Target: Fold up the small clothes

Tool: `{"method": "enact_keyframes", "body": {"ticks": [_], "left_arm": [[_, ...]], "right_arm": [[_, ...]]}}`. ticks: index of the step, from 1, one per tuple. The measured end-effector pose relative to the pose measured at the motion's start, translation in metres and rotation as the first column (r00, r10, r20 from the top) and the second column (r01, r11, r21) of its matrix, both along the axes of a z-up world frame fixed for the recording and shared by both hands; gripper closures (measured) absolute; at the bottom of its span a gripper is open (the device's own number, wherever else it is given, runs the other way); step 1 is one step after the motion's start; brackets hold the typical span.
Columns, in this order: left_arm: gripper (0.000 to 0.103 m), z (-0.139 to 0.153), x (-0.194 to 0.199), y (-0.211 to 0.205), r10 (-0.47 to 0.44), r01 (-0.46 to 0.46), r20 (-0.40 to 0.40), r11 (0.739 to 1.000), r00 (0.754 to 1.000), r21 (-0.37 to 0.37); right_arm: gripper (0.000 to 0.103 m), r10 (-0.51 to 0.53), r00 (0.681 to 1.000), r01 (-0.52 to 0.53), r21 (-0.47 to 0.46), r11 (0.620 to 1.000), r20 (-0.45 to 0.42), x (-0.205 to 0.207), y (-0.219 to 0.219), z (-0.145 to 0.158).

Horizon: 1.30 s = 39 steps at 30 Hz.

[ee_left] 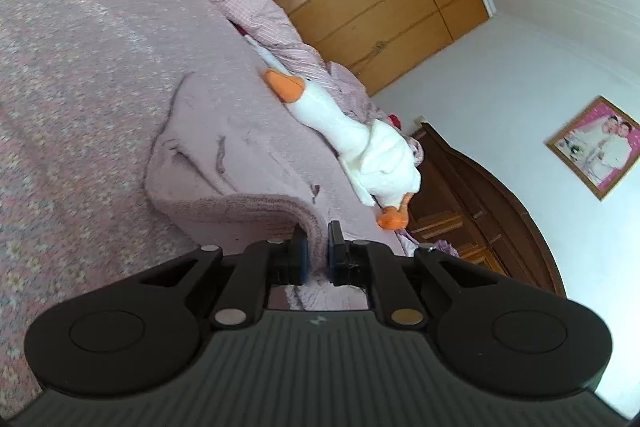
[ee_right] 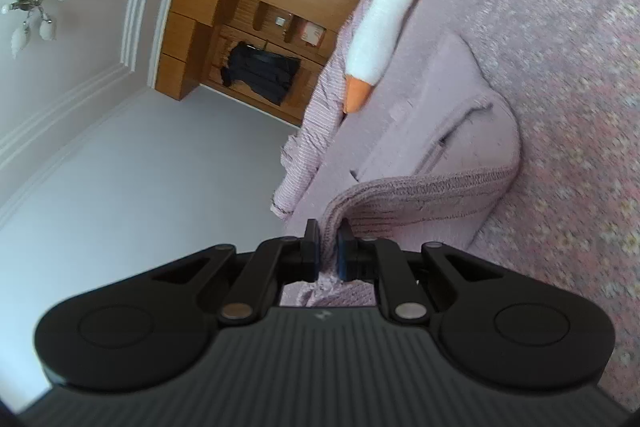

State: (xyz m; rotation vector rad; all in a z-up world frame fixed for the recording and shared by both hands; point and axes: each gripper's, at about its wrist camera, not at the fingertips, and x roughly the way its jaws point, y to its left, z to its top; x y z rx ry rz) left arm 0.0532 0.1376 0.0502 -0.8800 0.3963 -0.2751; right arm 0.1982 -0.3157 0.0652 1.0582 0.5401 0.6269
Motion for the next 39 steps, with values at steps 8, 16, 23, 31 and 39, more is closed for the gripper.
{"method": "enact_keyframes", "body": {"ticks": [8,16,23,31,39], "left_arm": [[0.094,0.022,0.031,0.000,-0.004,0.004,-0.003,0.998,1.000,0.058],[0.094,0.046,0.070,-0.005,0.003,-0.004,0.009,0.992,1.000,0.129],[0.094,0.059,0.124,-0.001,0.000,-0.001,0.003,0.987,1.000,0.162],[0.094,0.050,0.191,0.014,0.032,-0.030,-0.006,0.984,0.999,0.174],[0.094,0.023,0.242,0.042,0.068,-0.067,-0.006,0.989,0.998,0.136]], "right_arm": [[0.091,-0.005,0.999,0.008,-0.057,0.998,0.045,0.028,0.008,0.024],[0.091,-0.024,0.999,0.026,-0.044,0.999,0.046,0.079,0.007,0.032],[0.091,0.013,0.999,-0.007,-0.108,0.994,0.050,0.134,0.025,0.047],[0.091,0.044,0.997,-0.033,-0.165,0.986,0.065,0.197,0.045,0.049],[0.091,-0.011,0.997,0.022,-0.162,0.987,0.074,0.235,0.033,0.030]]}}
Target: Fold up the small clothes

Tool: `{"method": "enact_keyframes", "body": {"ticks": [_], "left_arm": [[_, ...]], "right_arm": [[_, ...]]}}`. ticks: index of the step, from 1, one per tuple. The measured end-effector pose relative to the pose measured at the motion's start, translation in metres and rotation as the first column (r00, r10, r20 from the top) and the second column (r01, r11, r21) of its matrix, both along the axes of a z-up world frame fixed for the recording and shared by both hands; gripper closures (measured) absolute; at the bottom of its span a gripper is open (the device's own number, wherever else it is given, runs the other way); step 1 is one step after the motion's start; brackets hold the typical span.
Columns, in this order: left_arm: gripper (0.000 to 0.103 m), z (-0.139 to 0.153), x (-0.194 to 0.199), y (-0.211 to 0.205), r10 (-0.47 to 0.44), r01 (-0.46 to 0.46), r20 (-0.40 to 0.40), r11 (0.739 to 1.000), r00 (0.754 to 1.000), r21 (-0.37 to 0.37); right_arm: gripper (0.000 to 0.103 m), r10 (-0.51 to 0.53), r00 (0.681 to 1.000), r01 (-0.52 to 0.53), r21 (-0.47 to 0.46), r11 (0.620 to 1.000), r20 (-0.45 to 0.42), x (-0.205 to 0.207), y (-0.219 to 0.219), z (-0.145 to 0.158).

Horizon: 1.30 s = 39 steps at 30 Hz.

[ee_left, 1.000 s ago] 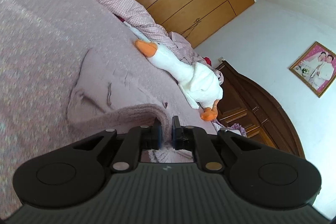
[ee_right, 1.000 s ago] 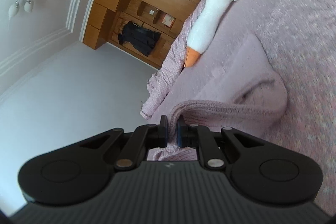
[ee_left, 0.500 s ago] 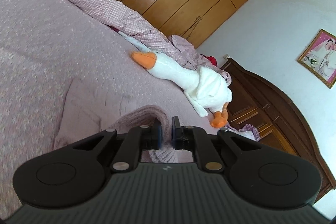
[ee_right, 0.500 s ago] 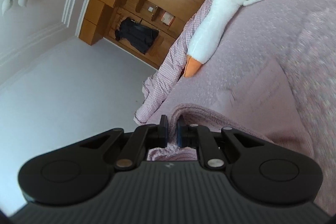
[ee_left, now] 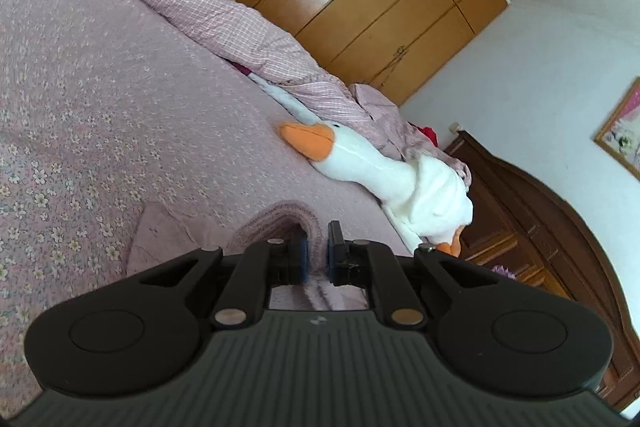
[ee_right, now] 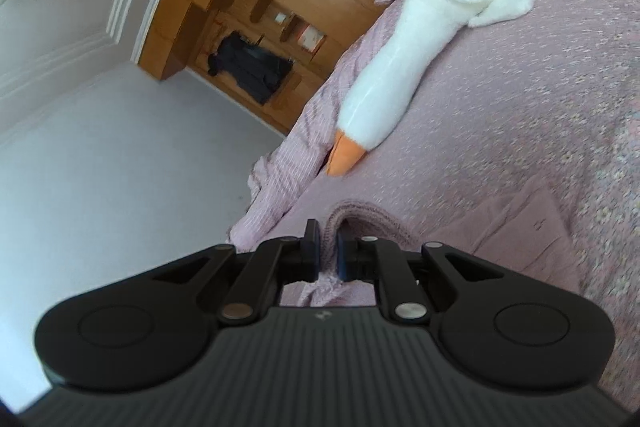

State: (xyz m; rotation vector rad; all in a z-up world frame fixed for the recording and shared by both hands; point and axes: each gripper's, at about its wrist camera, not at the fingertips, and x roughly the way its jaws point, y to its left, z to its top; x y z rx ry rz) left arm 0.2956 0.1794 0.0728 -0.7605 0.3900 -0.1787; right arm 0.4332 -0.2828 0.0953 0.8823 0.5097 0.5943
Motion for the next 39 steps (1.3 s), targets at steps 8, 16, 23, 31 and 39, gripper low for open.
{"method": "enact_keyframes", "body": {"ticks": [8,16,23,31,39], "left_arm": [[0.094,-0.004,0.017,0.008,-0.008,0.010,0.059,0.999,0.998,-0.040],[0.094,-0.026,0.043,0.014,0.024,-0.022,0.041,0.998,0.999,-0.054],[0.093,-0.067,0.069,0.014,0.038,-0.037,-0.055,0.999,0.998,0.011],[0.079,-0.053,0.044,0.037,0.096,-0.094,-0.084,0.995,0.992,0.029],[0.054,-0.027,-0.005,0.003,0.036,-0.026,-0.051,0.983,0.998,0.183]], "right_arm": [[0.091,-0.018,0.993,0.005,0.109,0.994,0.114,-0.002,-0.026,-0.010],[0.091,-0.021,0.996,0.014,0.080,0.997,0.086,0.015,-0.026,-0.028],[0.089,-0.046,0.998,0.045,-0.030,0.999,-0.042,0.031,-0.021,-0.061],[0.020,-0.157,0.984,0.160,0.029,0.987,-0.088,0.006,-0.048,-0.056],[0.021,0.020,0.998,-0.013,-0.117,0.993,0.062,-0.046,-0.026,-0.022]]}}
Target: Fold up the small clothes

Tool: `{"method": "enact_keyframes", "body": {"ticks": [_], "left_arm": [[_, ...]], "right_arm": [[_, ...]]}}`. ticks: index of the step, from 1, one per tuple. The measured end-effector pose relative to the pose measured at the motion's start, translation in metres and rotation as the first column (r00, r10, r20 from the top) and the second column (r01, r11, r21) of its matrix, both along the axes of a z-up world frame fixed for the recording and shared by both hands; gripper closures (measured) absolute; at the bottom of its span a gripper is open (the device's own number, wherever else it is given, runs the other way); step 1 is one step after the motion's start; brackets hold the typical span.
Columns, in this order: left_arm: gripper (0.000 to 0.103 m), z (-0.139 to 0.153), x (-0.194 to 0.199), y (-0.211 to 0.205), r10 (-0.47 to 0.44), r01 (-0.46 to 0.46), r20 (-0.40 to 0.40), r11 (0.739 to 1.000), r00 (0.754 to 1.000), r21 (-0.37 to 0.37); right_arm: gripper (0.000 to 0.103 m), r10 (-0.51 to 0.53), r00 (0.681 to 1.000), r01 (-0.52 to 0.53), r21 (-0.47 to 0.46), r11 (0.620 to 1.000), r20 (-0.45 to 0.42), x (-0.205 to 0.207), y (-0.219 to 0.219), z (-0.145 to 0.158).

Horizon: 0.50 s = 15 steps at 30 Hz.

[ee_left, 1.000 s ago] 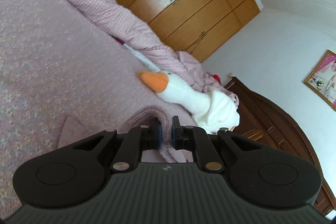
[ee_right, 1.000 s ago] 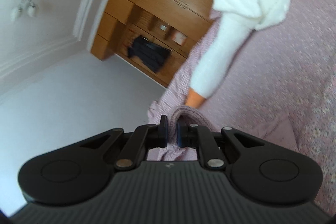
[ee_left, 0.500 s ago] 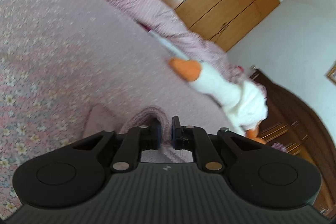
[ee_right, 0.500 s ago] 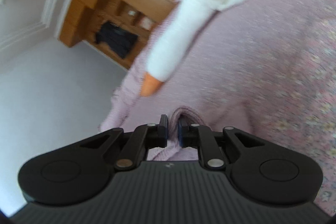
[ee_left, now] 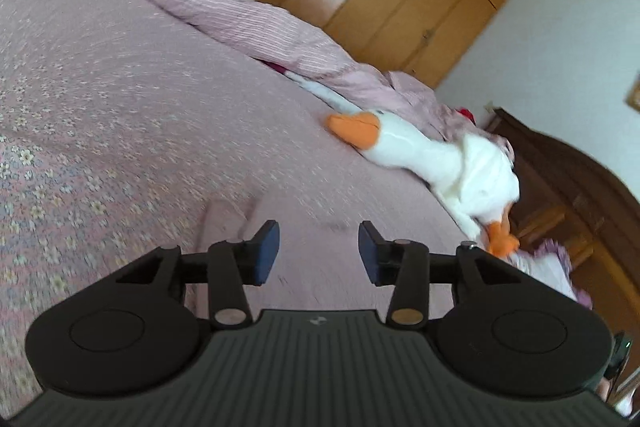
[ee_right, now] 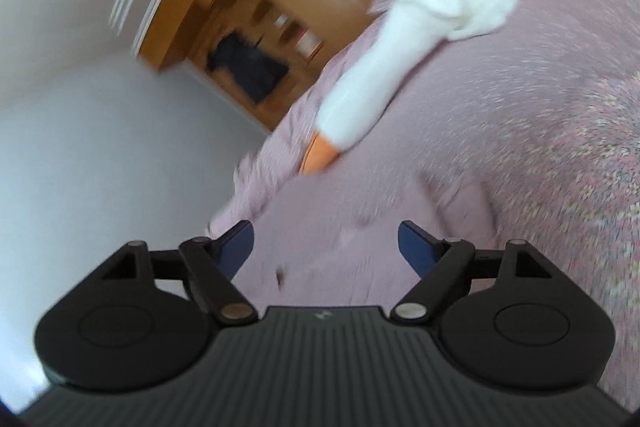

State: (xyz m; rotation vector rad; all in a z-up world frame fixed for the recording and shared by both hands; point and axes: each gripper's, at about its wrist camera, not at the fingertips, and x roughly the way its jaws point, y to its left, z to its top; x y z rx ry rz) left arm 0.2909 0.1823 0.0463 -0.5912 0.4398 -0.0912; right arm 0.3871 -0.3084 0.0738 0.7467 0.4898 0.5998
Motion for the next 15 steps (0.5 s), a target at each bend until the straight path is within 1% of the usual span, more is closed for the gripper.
{"method": "enact_keyframes", "body": {"ticks": [1,3,5,7,9,10,12,15], "left_arm": [[0.053,0.000,-0.003,-0.007,-0.012,0.012,-0.002,1.000,1.000,0.021],[0.050,-0.001,-0.010,-0.023,-0.042,0.044,-0.020,0.995,0.999,0.085],[0.049,-0.006,-0.018,-0.034,-0.044,0.050,-0.054,0.992,0.998,0.114],[0.049,-0.009,-0.035,-0.041,-0.042,0.051,-0.076,0.992,0.996,0.117],[0.046,-0.012,-0.056,-0.044,-0.035,0.042,-0.067,0.993,0.997,0.108],[0.042,-0.012,-0.065,-0.045,-0.025,0.031,-0.061,0.994,0.998,0.105],[0.037,-0.012,-0.081,-0.046,-0.011,0.017,-0.058,0.995,0.998,0.099],[0.030,-0.010,-0.100,-0.045,0.029,-0.024,-0.065,0.997,0.997,0.075]], "right_arm": [[0.021,0.011,1.000,-0.011,-0.038,0.999,0.012,-0.007,0.006,0.001],[0.021,0.030,1.000,-0.029,-0.126,0.992,0.005,-0.018,0.020,0.004],[0.022,0.033,0.999,-0.033,-0.175,0.984,-0.005,-0.028,0.026,0.004],[0.022,0.035,0.999,-0.036,-0.189,0.981,-0.010,-0.039,0.027,0.003],[0.022,0.029,0.999,-0.034,-0.188,0.981,-0.027,-0.051,0.023,0.003],[0.022,0.023,0.999,-0.029,-0.179,0.983,-0.040,-0.057,0.019,0.002],[0.022,0.007,0.997,-0.018,-0.143,0.990,-0.076,-0.071,0.011,-0.001],[0.022,-0.007,0.995,-0.006,-0.136,0.991,-0.097,-0.087,0.003,-0.004]]}}
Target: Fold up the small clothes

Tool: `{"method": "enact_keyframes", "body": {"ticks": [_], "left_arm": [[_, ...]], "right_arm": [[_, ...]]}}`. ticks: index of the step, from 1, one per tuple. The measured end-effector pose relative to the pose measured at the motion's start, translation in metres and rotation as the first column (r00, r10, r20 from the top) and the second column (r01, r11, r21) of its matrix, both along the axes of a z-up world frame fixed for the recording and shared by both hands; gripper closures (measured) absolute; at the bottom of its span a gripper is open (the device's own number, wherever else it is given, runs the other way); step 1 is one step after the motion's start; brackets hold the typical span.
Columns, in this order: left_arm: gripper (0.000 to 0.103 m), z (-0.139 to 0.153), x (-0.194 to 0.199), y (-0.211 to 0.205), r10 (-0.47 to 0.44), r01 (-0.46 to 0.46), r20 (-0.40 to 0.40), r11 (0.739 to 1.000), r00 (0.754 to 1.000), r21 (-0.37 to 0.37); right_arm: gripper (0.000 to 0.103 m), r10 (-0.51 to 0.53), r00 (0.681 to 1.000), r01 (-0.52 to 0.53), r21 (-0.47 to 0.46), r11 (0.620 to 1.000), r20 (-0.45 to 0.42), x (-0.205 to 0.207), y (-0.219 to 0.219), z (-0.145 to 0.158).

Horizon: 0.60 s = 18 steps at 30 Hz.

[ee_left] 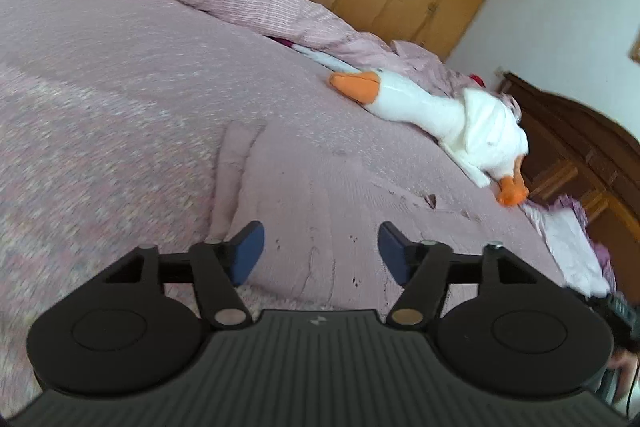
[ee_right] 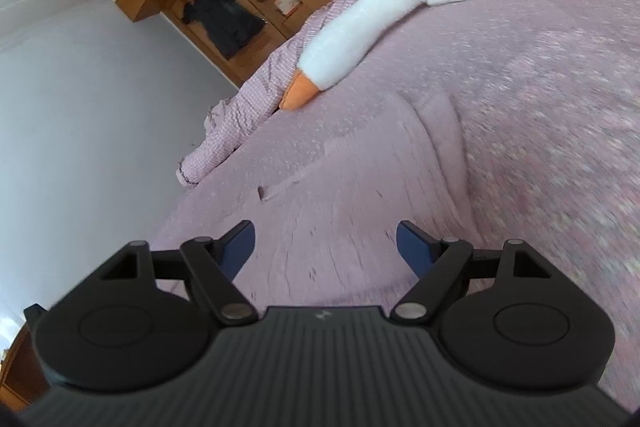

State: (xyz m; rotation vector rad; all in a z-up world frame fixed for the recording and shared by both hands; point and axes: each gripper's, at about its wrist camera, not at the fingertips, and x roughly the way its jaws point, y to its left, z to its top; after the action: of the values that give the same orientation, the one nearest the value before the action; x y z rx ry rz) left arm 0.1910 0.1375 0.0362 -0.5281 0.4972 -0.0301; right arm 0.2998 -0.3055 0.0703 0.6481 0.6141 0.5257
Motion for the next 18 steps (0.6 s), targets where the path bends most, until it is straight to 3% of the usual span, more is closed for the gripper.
{"method": "enact_keyframes", "body": {"ticks": [2,6,10,15,18], "left_arm": [[0.025,0.000,-0.009,0.001,0.018,-0.018,0.001,1.000,1.000,-0.003],[0.023,0.001,-0.015,-0.006,0.042,-0.041,-0.009,0.995,0.999,0.087],[0.022,0.000,-0.010,-0.018,0.016,-0.014,-0.014,0.993,1.000,0.118],[0.021,-0.002,0.007,-0.032,-0.036,0.037,-0.011,0.984,0.999,0.172],[0.021,-0.003,0.018,-0.040,-0.058,0.051,0.026,0.978,0.998,0.204]], "right_arm": [[0.022,-0.021,1.000,0.021,-0.018,1.000,-0.003,-0.010,-0.006,0.000],[0.022,-0.051,0.999,0.051,-0.019,0.999,0.004,-0.004,-0.018,-0.001],[0.022,-0.078,0.997,0.078,-0.012,0.997,-0.029,0.026,-0.035,-0.014],[0.022,-0.025,0.996,0.030,0.060,0.998,-0.087,0.071,-0.047,-0.034],[0.025,-0.042,0.991,0.054,0.091,0.994,-0.125,0.096,-0.051,-0.045]]}}
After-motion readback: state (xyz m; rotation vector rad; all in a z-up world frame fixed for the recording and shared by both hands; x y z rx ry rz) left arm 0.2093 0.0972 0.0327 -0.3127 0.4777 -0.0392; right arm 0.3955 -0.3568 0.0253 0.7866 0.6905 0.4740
